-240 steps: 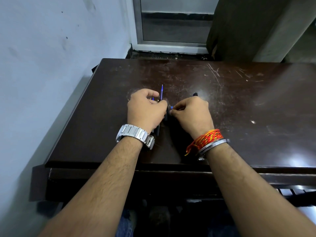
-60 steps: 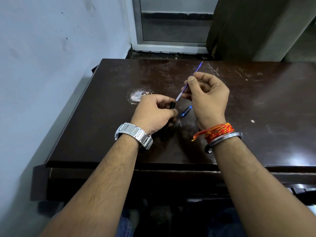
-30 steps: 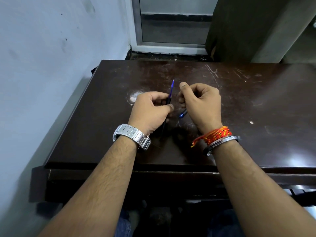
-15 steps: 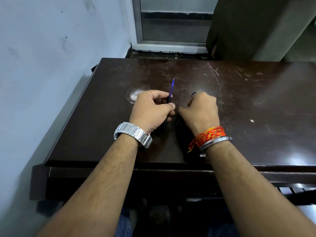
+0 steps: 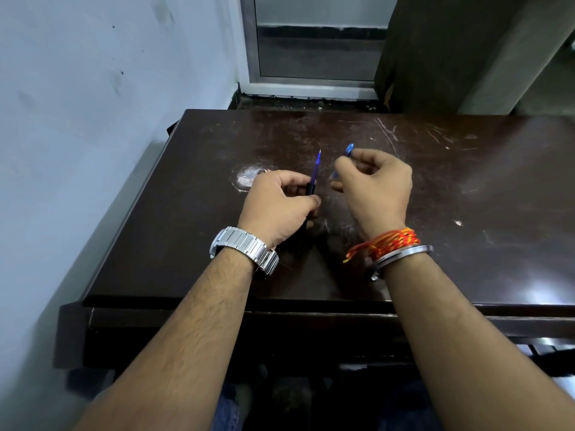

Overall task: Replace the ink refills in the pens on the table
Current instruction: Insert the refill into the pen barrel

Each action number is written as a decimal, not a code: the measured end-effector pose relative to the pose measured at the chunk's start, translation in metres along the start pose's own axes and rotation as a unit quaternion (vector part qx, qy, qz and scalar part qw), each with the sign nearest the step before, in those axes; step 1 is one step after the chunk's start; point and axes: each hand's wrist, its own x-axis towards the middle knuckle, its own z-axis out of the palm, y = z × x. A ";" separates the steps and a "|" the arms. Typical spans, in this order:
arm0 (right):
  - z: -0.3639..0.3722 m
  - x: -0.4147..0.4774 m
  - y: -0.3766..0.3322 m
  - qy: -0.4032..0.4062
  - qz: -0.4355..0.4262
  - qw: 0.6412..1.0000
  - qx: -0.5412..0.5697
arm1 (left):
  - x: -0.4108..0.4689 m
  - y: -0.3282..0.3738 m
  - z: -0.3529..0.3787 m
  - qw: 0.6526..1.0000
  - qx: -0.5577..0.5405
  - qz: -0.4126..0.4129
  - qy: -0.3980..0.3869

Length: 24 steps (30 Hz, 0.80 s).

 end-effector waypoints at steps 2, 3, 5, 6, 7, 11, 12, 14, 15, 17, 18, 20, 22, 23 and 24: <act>0.001 0.003 -0.002 -0.012 0.022 0.992 0.123 | 0.000 -0.001 0.001 1.000 -0.003 -0.010 -0.016; 0.001 0.004 -0.003 -0.018 0.023 0.986 0.166 | 0.000 -0.001 0.001 1.000 -0.004 -0.013 -0.023; 0.000 0.004 -0.007 -0.034 0.019 0.976 0.214 | -0.001 -0.001 0.002 0.999 0.000 -0.015 -0.033; 0.000 0.003 -0.008 -0.041 0.016 0.973 0.226 | -0.001 0.000 0.002 0.999 0.005 -0.013 -0.036; -0.001 0.002 -0.009 -0.047 0.013 0.972 0.231 | -0.001 0.000 0.002 0.999 0.010 -0.012 -0.039; 0.000 -0.002 -0.010 -0.067 -0.004 0.975 0.211 | -0.002 0.000 0.003 0.999 0.010 -0.011 -0.044; -0.001 -0.001 -0.010 -0.064 -0.006 0.976 0.209 | -0.002 0.000 0.002 0.999 0.011 -0.009 -0.045; -0.002 0.001 -0.009 -0.055 -0.014 0.977 0.204 | -0.003 0.001 0.002 0.999 0.011 -0.008 -0.048; -0.002 0.002 -0.009 -0.054 -0.016 0.979 0.198 | -0.003 0.001 0.002 0.999 0.009 -0.010 -0.049; -0.002 0.002 -0.008 -0.065 -0.016 0.981 0.179 | -0.003 0.001 0.003 0.999 0.011 -0.010 -0.048; -0.002 0.001 -0.007 -0.075 -0.016 0.982 0.170 | -0.003 0.001 0.004 0.999 0.014 -0.008 -0.046; 0.000 -0.002 -0.006 -0.098 -0.015 0.983 0.154 | -0.003 0.001 0.004 0.999 0.020 -0.003 -0.045; 0.000 -0.003 -0.006 -0.116 -0.019 0.983 0.139 | -0.003 0.001 0.002 0.999 0.027 0.002 -0.046; 0.000 -0.002 -0.006 -0.120 -0.023 0.984 0.128 | -0.004 0.001 0.002 0.998 0.032 0.004 -0.048; 0.000 -0.001 -0.005 -0.120 -0.025 0.986 0.116 | -0.004 0.001 0.001 0.998 0.036 0.006 -0.049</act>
